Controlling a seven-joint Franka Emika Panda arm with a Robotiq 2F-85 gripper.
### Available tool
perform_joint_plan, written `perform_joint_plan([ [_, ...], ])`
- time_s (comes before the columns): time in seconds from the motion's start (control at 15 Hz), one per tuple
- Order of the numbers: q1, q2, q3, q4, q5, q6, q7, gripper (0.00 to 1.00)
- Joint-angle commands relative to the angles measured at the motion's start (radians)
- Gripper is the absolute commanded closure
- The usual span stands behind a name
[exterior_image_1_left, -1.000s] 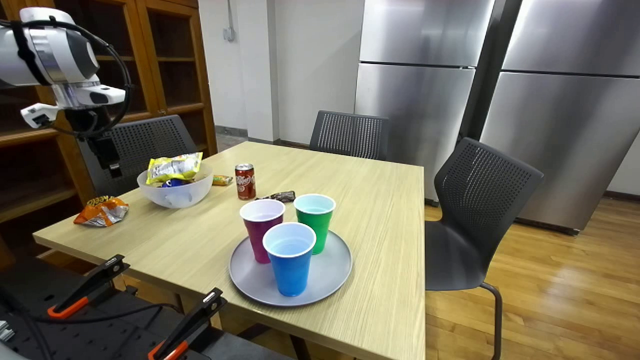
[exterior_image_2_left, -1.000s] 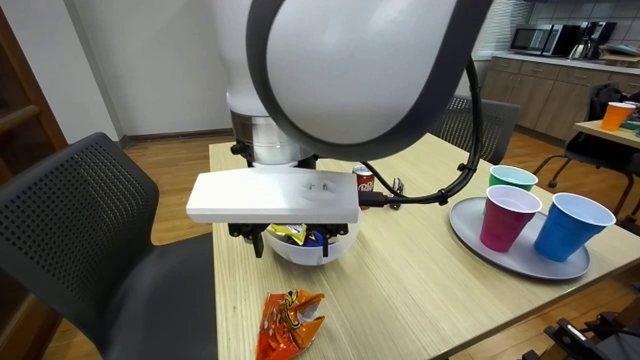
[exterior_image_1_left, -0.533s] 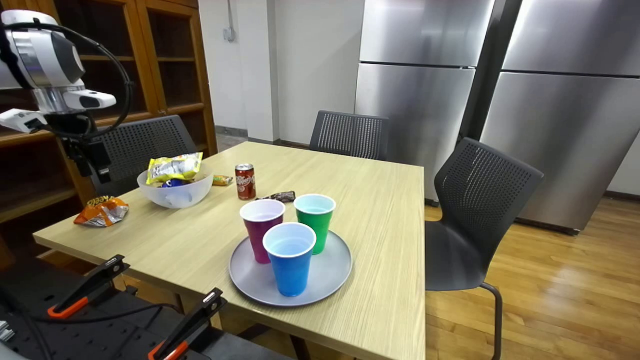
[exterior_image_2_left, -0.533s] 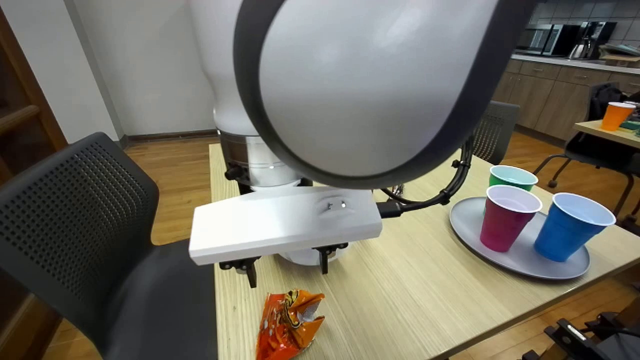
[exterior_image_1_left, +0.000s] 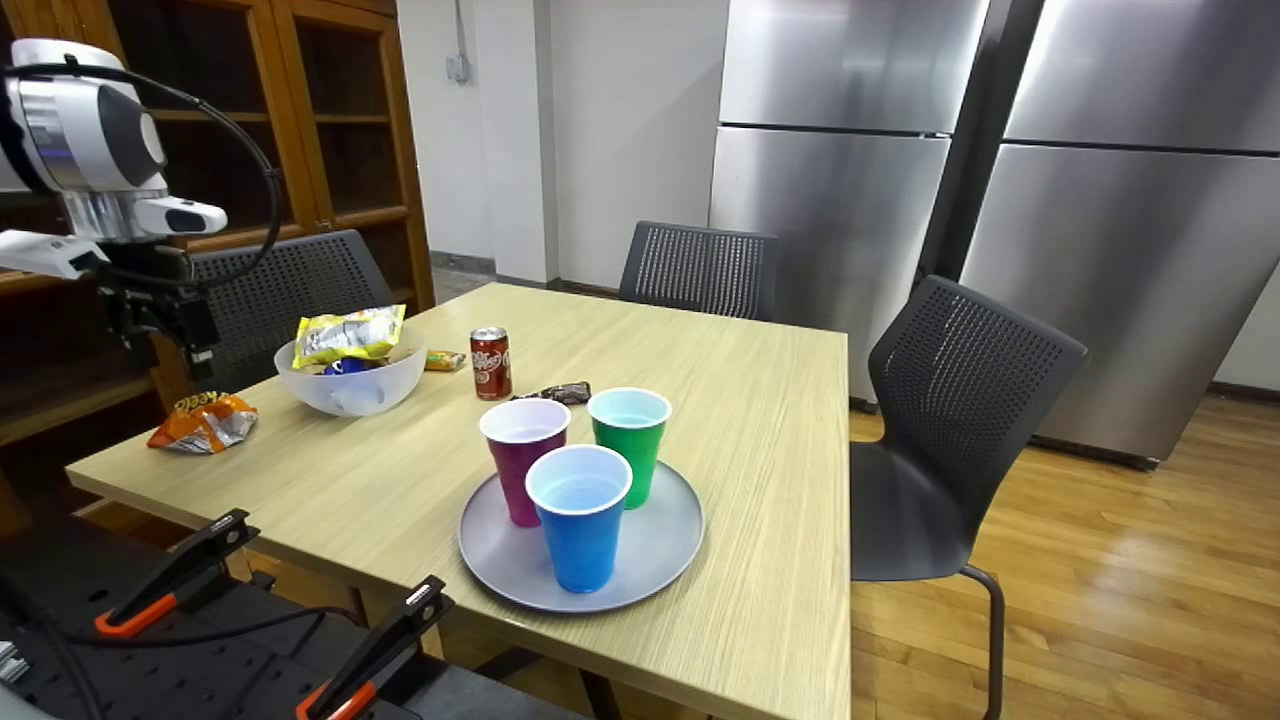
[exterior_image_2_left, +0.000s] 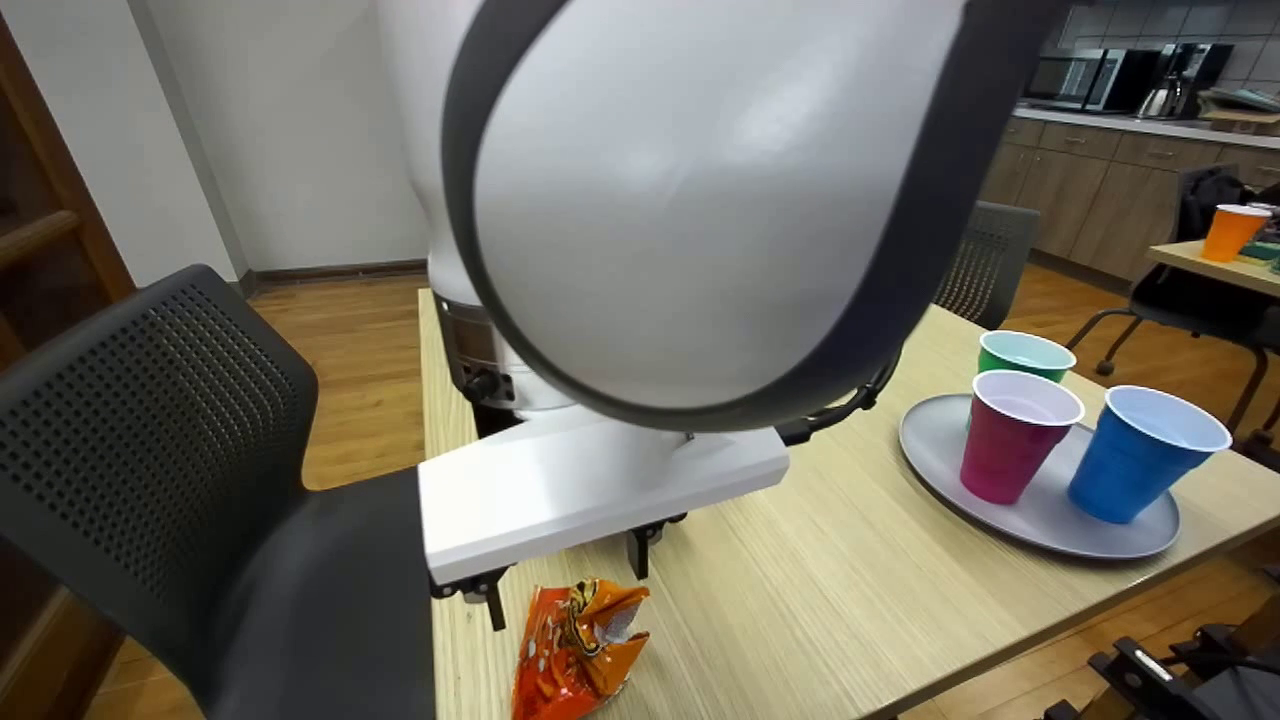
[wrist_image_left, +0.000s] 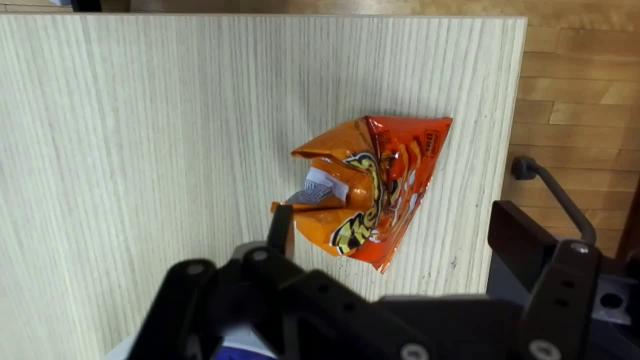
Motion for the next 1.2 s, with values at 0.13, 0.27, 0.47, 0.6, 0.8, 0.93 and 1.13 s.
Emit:
perform_joint_plan([
  [0.13,-0.026,0.053,0.023,0.027,0.103,-0.008,-0.156,0.0],
  [0.27,-0.017,0.07,0.015,0.043,0.122,-0.013,-0.175,0.0],
  [0.47,-0.011,0.092,0.006,0.066,0.137,-0.018,-0.19,0.0],
  [0.6,-0.008,0.1,-0.001,0.079,0.143,-0.018,-0.194,0.0],
  [0.8,-0.007,0.115,-0.007,0.099,0.147,-0.02,-0.195,0.0],
  [0.93,-0.008,0.123,-0.008,0.11,0.15,-0.022,-0.197,0.0],
  [1.13,-0.009,0.137,-0.008,0.127,0.156,-0.025,-0.201,0.0],
])
